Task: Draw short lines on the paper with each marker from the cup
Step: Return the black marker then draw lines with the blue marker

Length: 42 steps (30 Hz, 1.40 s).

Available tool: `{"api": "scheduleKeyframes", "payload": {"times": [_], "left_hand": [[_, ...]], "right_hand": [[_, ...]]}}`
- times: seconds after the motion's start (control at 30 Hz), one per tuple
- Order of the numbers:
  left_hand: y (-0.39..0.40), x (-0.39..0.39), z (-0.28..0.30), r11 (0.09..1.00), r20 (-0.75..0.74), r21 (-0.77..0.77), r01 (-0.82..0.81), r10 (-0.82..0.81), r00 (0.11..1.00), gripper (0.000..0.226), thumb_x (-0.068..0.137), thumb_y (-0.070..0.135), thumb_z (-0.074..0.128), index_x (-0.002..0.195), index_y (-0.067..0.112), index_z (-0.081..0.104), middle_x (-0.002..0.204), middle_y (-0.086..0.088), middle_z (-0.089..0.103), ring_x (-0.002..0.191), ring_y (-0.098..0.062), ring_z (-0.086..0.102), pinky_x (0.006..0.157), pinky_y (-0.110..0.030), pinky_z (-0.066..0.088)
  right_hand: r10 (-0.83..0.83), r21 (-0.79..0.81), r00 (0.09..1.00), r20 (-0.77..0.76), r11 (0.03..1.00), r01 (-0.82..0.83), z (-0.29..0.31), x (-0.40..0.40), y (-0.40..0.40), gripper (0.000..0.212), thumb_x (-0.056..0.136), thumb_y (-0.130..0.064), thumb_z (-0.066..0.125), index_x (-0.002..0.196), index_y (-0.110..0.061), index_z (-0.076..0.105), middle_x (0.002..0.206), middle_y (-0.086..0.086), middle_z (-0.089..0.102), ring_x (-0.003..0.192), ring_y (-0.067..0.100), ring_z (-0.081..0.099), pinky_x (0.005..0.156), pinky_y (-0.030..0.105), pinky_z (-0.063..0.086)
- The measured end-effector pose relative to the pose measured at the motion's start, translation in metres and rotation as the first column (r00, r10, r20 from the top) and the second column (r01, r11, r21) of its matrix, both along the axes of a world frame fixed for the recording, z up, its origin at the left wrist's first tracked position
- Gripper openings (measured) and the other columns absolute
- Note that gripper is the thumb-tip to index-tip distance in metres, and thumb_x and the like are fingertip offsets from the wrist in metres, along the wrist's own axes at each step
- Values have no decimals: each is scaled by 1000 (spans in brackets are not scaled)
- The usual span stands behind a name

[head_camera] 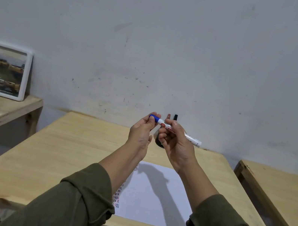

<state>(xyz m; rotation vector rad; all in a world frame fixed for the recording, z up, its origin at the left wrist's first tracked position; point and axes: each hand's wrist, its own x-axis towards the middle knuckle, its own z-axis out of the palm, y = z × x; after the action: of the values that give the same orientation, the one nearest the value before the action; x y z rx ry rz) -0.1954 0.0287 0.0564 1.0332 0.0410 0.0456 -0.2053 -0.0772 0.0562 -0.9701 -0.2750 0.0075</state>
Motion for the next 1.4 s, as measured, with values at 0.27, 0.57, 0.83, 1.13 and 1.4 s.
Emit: {"api": "scheduleKeyframes", "payload": {"times": [0.27,0.57,0.83,1.13,1.4], "left_hand": [[34,13,-6,970,-199,3,-243,239,950,19,88,36,61,77,20,59,85,9,65,69,3,56,70,-24,38],[82,-4,-84,683,-68,697,-217,365,928,6,81,26,69,83,22,65,87,6,70,72,-10,63,58,-17,51],[89,-8,-119,378,-12,915,-143,379,925,7,80,37,66,79,31,62,88,12,72,95,-14,62,88,-33,38],[92,-9,-139,239,79,959,-154,298,951,36,82,46,62,112,27,61,113,12,68,116,-14,54,90,-32,27],[96,-17,-148,32,69,997,-75,171,983,84,69,68,60,138,23,41,139,4,50,134,-18,38,109,-38,26]], "right_hand": [[-45,-238,991,122,968,74,-28,8,-6,24,97,-15,46,88,-8,67,76,12,62,66,17,55,65,23,49],[-105,-263,992,-72,961,83,-65,7,-8,11,91,-7,55,96,-13,63,66,5,63,58,13,58,59,20,51],[-103,-356,989,-107,932,59,-91,0,5,14,89,-11,60,75,-14,62,67,1,52,60,11,44,56,19,40],[-137,-459,975,-172,888,44,-108,-1,11,13,88,-10,60,98,-15,67,63,3,45,54,11,39,61,24,35],[-254,-569,958,-129,810,139,-115,0,12,13,84,-9,63,84,-18,72,48,-12,48,53,9,37,56,21,34]]}}
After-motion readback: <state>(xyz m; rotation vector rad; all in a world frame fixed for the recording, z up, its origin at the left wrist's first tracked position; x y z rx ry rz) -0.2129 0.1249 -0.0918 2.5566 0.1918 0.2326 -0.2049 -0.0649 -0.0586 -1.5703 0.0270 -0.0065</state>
